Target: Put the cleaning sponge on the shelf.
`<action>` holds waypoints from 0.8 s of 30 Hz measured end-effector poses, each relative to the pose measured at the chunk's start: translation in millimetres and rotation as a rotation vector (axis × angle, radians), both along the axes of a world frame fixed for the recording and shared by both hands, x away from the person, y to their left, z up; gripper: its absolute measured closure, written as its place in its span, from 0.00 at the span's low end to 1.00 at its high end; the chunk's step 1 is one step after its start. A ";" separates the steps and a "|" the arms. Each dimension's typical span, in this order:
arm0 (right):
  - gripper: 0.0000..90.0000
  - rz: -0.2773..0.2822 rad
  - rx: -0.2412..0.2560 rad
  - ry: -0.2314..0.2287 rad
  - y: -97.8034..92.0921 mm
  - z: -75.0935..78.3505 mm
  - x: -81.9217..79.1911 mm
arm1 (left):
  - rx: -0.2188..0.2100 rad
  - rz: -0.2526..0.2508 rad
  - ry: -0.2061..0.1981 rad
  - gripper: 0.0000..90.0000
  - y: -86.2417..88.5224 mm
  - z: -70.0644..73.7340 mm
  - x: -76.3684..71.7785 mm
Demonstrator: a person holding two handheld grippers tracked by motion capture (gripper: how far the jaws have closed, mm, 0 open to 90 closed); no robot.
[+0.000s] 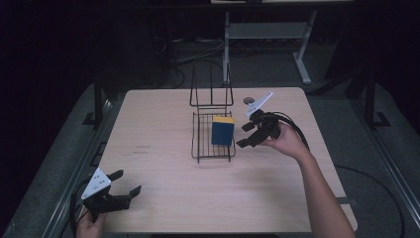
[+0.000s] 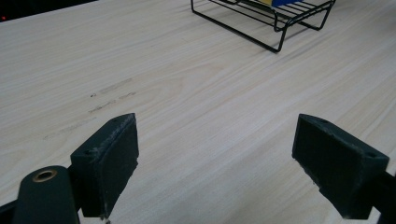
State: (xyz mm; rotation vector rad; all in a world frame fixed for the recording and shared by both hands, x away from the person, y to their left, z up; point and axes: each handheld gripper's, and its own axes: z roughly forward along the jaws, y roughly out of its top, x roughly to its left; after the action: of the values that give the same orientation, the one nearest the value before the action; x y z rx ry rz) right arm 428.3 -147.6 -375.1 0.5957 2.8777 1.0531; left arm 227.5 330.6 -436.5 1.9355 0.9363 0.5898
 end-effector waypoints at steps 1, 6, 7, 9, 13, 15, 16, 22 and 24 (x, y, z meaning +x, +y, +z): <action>0.27 -0.001 0.000 -0.002 -0.6 0.0 -0.5 | 0.000 0.000 0.000 0.16 -0.1 0.0 -0.1; 0.27 -0.004 0.005 -0.002 -4.8 -2.8 -4.5 | -0.001 -0.002 0.001 0.16 -0.5 -0.2 0.2; 0.27 -0.005 0.006 -0.001 -5.7 -3.6 -5.5 | -0.001 -0.002 0.002 0.16 -0.8 -0.3 0.1; 0.27 -0.007 0.009 0.001 -8.0 -5.1 -6.7 | 0.001 -0.002 0.003 0.16 -1.3 -0.3 0.1; 0.27 -0.010 0.000 0.017 -10.0 -5.8 -9.3 | 0.000 -0.003 0.004 0.16 -1.9 -0.5 0.2; 0.27 -0.010 -0.002 0.019 -11.3 -4.9 -10.5 | 0.001 -0.003 0.002 0.16 -2.0 -0.3 0.1; 0.27 -0.008 -0.001 0.014 -11.8 -4.4 -11.3 | 0.000 -0.003 0.003 0.16 -1.9 -0.3 0.0; 0.27 -0.017 0.010 0.013 -17.6 -6.7 -17.5 | 0.002 -0.004 0.002 0.16 -1.9 -0.2 0.0; 0.26 -0.022 0.007 0.018 -20.3 -8.9 -20.1 | 0.001 -0.004 0.002 0.16 -2.1 -0.2 -0.1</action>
State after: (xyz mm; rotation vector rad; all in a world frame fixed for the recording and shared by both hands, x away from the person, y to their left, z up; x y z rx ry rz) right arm 408.3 -167.9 -384.1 0.6388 2.8771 1.0616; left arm 227.4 328.5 -436.7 1.9386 0.9337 0.5859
